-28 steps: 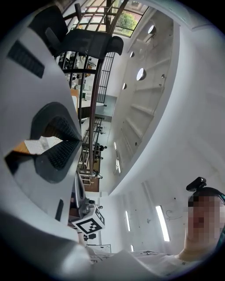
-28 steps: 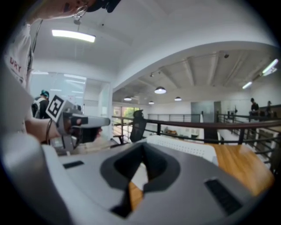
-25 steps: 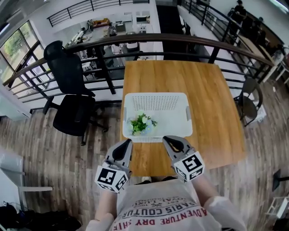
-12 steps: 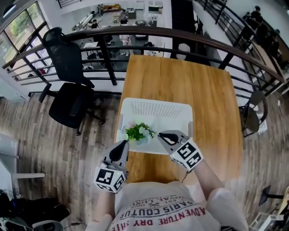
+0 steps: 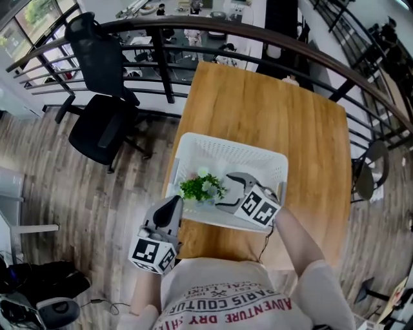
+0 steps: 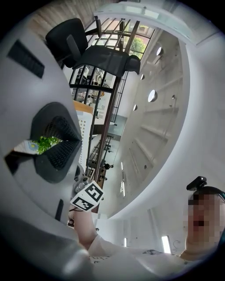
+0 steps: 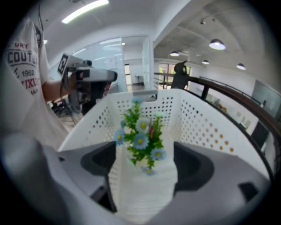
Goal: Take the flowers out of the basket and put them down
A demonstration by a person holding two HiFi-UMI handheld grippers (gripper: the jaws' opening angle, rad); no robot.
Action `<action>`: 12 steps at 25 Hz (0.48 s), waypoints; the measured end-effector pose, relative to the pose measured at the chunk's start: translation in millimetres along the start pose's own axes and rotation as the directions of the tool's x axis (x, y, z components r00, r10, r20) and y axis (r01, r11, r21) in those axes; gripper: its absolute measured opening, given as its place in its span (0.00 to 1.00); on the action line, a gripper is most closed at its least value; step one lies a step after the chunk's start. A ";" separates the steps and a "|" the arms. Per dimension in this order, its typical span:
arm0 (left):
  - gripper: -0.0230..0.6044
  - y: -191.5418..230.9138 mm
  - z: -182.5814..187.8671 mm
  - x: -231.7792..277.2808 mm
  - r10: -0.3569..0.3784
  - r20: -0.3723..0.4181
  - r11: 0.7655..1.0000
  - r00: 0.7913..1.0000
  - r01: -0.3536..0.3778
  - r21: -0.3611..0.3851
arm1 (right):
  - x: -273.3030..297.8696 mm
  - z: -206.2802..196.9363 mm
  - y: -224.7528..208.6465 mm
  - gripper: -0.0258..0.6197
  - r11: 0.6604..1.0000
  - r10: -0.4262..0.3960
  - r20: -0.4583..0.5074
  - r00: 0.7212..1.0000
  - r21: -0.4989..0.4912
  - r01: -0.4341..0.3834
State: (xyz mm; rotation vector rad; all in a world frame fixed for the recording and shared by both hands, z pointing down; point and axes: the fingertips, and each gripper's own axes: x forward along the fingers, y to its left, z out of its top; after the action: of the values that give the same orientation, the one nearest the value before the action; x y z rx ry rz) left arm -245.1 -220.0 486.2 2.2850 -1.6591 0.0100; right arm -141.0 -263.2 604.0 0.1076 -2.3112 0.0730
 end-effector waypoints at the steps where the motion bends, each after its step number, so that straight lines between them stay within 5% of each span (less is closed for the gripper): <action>1: 0.07 1.9 0.0 0.7 0.004 -0.002 1.000 1.000 -0.004 -0.004 | 8.5 -4.5 -1.9 0.67 1.000 0.010 -0.027 1.000 -0.023 -0.010; 12: 0.07 19.8 1.3 4.7 0.017 -0.006 0.999 1.000 -0.018 -0.028 | 91.6 -29.6 -9.3 0.73 0.992 0.121 -0.135 0.983 -0.026 -0.125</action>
State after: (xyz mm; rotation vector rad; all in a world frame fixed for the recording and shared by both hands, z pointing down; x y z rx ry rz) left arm -262.2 -230.2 490.8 2.2478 -1.6657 -0.0022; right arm -180.1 -274.8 691.7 -0.0567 -2.1828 0.0999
